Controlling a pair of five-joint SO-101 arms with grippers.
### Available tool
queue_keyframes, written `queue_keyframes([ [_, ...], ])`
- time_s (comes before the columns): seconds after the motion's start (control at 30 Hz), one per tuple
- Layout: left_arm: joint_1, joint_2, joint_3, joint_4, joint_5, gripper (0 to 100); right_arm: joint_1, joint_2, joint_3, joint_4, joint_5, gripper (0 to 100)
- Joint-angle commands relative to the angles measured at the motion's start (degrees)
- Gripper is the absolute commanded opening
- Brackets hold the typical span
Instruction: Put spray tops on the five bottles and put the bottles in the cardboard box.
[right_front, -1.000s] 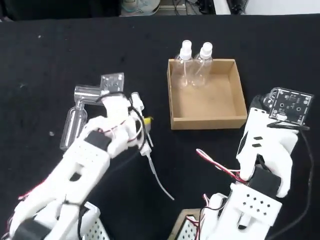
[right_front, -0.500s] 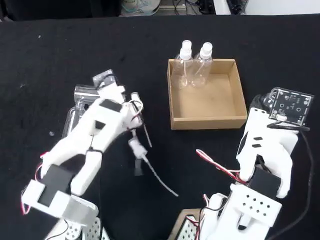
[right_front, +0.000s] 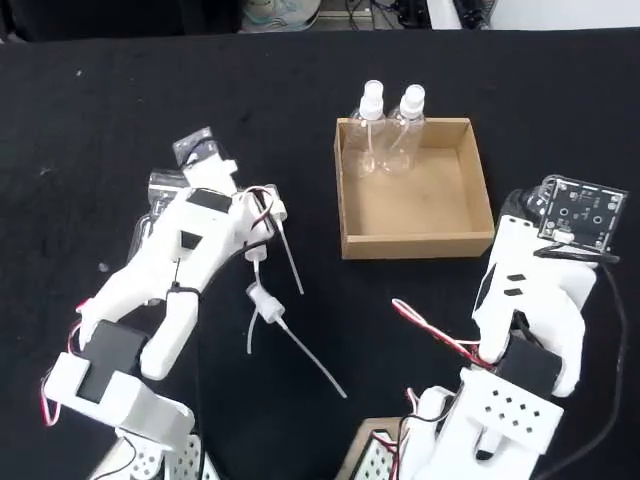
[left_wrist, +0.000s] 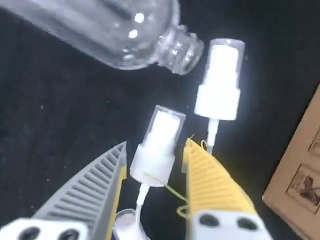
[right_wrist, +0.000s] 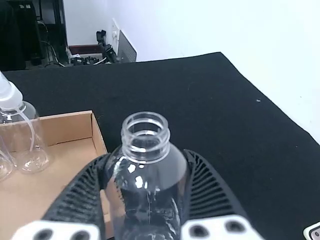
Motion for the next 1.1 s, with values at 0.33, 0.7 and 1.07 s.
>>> queue_keyframes([
  [0.33,-0.1,5.2,-3.6,0.3,-14.2,18,-1.1,-1.5,-0.5,-0.3,0.4,1.1],
  [0.7,0.7,7.0,-12.4,9.4,-14.6,5,-1.1,-1.5,-0.5,-0.2,0.4,1.1],
  [1.07,0.1,-3.0,-25.0,30.2,-15.8,3,-6.2,-1.5,-5.2,4.6,0.4,1.1],
])
